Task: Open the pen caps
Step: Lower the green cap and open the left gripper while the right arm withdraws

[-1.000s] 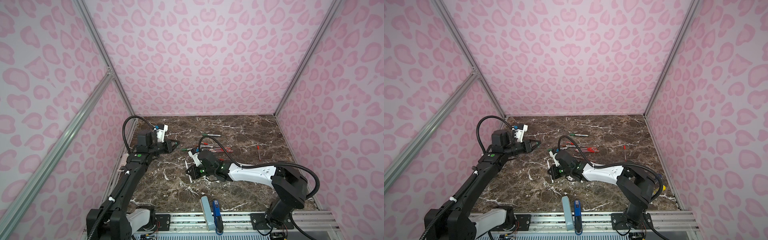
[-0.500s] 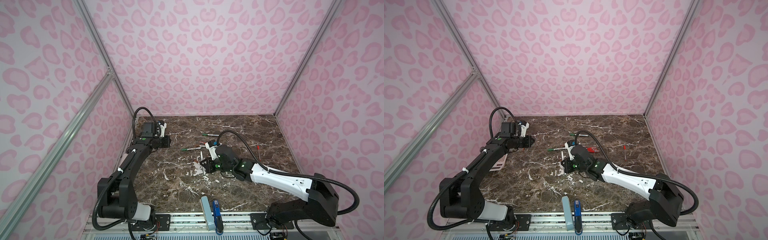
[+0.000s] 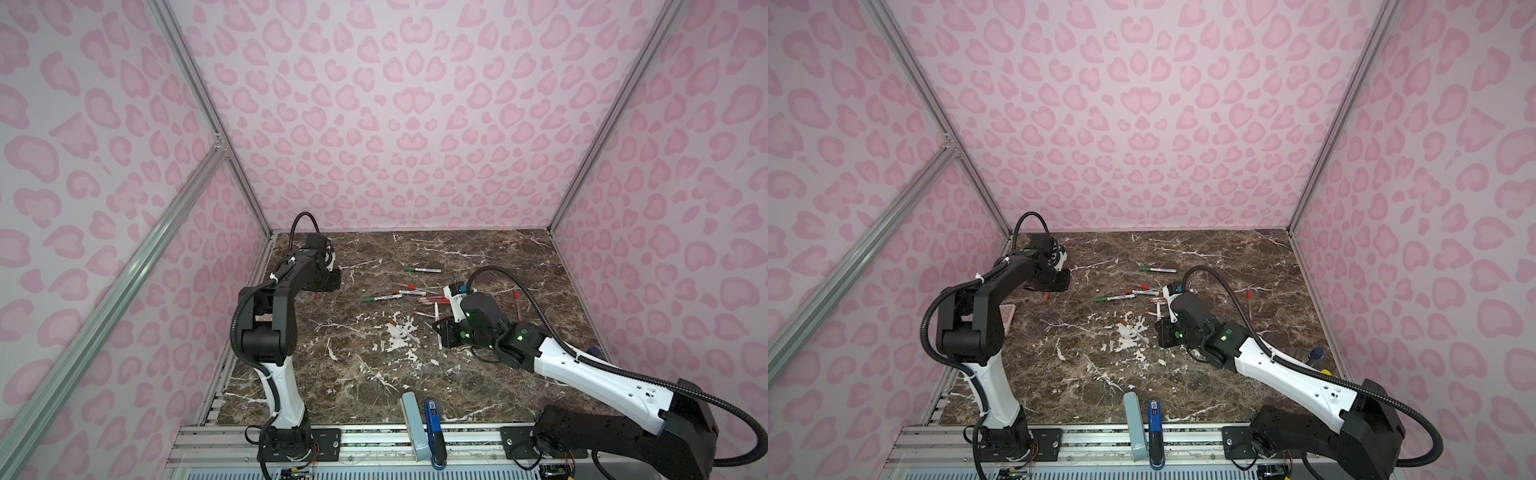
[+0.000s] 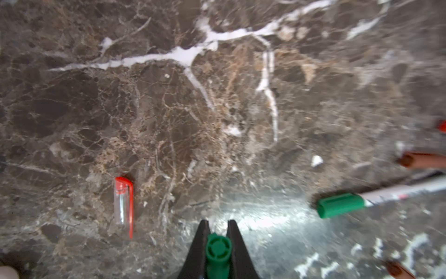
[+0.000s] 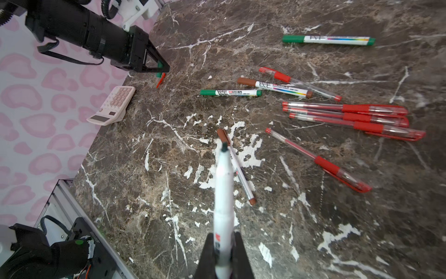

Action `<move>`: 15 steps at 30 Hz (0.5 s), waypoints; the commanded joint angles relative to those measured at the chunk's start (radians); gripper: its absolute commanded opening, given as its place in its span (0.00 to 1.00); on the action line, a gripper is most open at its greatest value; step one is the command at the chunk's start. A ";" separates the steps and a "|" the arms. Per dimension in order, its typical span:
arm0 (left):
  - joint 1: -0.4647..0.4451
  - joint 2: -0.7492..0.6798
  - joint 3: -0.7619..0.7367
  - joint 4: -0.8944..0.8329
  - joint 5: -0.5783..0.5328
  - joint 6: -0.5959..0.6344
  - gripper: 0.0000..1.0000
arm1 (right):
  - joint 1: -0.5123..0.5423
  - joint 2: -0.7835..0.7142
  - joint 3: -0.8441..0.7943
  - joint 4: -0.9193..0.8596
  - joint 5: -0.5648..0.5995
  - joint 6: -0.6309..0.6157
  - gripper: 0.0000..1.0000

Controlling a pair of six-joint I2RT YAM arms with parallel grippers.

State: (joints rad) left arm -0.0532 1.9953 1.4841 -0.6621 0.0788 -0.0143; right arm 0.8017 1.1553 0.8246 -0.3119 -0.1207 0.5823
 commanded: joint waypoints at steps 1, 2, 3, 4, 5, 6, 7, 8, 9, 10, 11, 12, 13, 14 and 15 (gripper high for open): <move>0.001 0.044 0.033 -0.068 -0.028 0.011 0.03 | -0.007 -0.030 -0.024 -0.022 0.024 -0.003 0.00; 0.001 0.058 0.040 -0.072 -0.026 0.007 0.03 | -0.009 -0.041 -0.035 -0.015 0.032 0.000 0.00; 0.002 0.071 0.043 -0.074 -0.019 0.004 0.03 | -0.013 -0.055 -0.051 -0.003 0.039 0.004 0.00; 0.002 0.079 0.047 -0.078 -0.015 0.001 0.03 | -0.015 -0.066 -0.060 0.001 0.040 0.007 0.00; 0.001 0.086 0.048 -0.080 -0.012 -0.001 0.03 | -0.020 -0.078 -0.061 -0.005 0.039 0.011 0.00; 0.001 0.090 0.048 -0.080 -0.010 -0.001 0.03 | -0.022 -0.091 -0.064 -0.014 0.044 0.013 0.00; 0.001 0.094 0.049 -0.080 -0.009 -0.002 0.03 | -0.023 -0.101 -0.069 -0.015 0.051 0.013 0.00; 0.001 0.100 0.051 -0.080 -0.008 -0.005 0.03 | -0.025 -0.112 -0.080 -0.011 0.056 0.013 0.00; 0.001 0.111 0.056 -0.083 -0.003 -0.008 0.03 | -0.030 -0.120 -0.090 -0.005 0.056 0.013 0.00; 0.001 0.117 0.060 -0.089 0.002 -0.013 0.03 | -0.037 -0.126 -0.097 -0.004 0.054 0.012 0.00; 0.001 0.125 0.065 -0.095 0.006 -0.017 0.04 | -0.046 -0.130 -0.098 -0.008 0.047 0.014 0.00; 0.000 0.126 0.063 -0.097 0.004 -0.017 0.04 | -0.050 -0.134 -0.093 -0.020 0.044 0.017 0.00; -0.001 0.127 0.056 -0.095 -0.006 -0.019 0.05 | -0.050 -0.138 -0.091 -0.028 0.047 0.015 0.00; -0.001 0.125 0.048 -0.089 -0.025 -0.024 0.07 | -0.050 -0.146 -0.094 -0.030 0.052 0.017 0.00; 0.000 0.128 0.044 -0.084 -0.035 -0.027 0.08 | -0.051 -0.153 -0.103 -0.022 0.054 0.014 0.00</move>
State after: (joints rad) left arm -0.0532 2.1090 1.5402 -0.7242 0.0715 -0.0277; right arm 0.7506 1.0145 0.7341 -0.3374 -0.0784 0.5926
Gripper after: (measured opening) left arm 0.139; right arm 0.086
